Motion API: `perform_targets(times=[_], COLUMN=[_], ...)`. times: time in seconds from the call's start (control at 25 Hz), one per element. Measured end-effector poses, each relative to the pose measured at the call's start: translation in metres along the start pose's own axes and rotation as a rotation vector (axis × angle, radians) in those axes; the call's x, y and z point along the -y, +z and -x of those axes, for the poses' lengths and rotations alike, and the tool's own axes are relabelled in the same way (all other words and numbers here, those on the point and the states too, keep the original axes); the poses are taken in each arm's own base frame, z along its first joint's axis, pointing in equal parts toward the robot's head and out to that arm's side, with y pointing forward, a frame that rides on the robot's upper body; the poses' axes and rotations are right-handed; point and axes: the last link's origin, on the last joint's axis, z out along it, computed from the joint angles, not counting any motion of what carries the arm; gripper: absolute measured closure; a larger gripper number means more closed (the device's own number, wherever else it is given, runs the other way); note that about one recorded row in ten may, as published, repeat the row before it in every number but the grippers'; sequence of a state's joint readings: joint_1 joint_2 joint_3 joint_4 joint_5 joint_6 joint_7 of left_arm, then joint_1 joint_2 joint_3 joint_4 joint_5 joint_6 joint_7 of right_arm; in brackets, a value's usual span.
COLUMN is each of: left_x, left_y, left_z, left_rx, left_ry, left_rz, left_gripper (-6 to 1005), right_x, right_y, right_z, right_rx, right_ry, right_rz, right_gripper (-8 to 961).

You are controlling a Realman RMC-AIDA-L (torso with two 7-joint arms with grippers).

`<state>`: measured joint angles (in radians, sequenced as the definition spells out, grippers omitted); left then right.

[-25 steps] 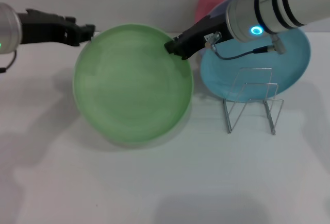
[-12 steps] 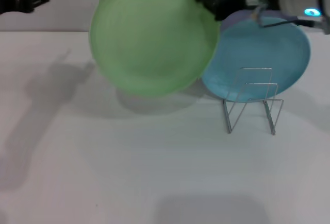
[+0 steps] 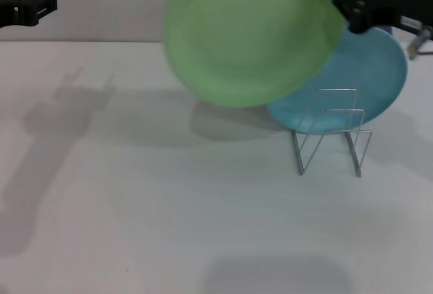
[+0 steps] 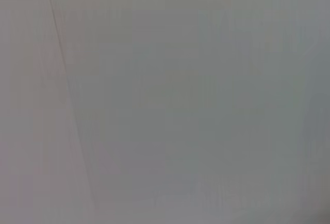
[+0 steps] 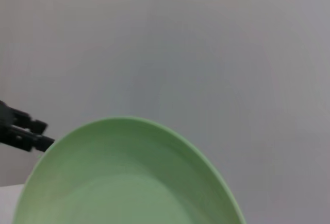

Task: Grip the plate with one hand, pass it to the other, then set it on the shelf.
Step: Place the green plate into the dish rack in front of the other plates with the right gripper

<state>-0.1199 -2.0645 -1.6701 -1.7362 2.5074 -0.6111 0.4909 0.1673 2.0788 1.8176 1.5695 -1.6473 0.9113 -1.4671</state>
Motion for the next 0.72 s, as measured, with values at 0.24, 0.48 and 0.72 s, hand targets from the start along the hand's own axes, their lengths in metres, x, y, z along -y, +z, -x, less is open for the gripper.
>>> perform_targets(times=[0.24,0.48,0.72], left_x=[0.000,-0.003,-0.004], left_y=[0.004,0.011,0.011], left_z=[0.004,0.008,0.007], left_rx=[0.010,0.017,0.017], left_ry=[-0.009,-0.042,-0.047], left_rz=[0.001,0.022,0.025], left_gripper=[327,327,327], right_x=[0.013,0.021,0.023], right_y=[-0.023,-0.036,-0.042], right_z=[-0.025,-0.031,-0.041], right_rx=[0.035,0.052,0.038], right_ry=[0.053,0.070,0.095], right_rz=[-0.067,-0.090,-0.088], right_gripper=[917,917,917])
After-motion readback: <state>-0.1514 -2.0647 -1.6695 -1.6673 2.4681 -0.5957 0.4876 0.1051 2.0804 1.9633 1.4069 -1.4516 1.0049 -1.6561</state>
